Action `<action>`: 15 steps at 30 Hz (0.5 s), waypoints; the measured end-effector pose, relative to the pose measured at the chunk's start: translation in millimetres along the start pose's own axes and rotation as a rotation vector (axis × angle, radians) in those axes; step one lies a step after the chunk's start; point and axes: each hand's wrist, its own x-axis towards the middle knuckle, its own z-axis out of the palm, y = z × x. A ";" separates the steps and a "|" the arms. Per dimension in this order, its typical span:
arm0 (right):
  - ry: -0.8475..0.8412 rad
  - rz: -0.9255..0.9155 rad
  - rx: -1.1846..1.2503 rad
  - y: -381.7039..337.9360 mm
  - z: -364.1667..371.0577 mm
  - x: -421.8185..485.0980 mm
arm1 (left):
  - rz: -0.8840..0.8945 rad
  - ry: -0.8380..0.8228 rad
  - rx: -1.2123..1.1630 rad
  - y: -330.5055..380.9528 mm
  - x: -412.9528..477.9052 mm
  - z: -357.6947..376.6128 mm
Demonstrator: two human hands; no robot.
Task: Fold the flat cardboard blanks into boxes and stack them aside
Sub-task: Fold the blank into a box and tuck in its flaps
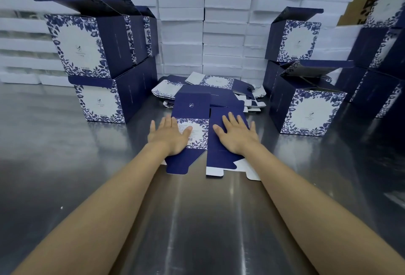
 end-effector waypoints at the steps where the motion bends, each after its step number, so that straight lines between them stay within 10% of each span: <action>1: 0.009 0.051 -0.008 5.2 -0.3 -1.2 | -0.006 -0.001 0.003 0.7 -0.2 0.5; 11: 0.087 0.106 0.147 24.0 -0.7 -4.7 | -0.030 0.070 -0.129 -1.0 0.0 7.2; 15: 0.473 -0.026 0.721 28.4 -8.1 -13.6 | -0.073 0.236 -0.759 -12.4 -4.2 -2.5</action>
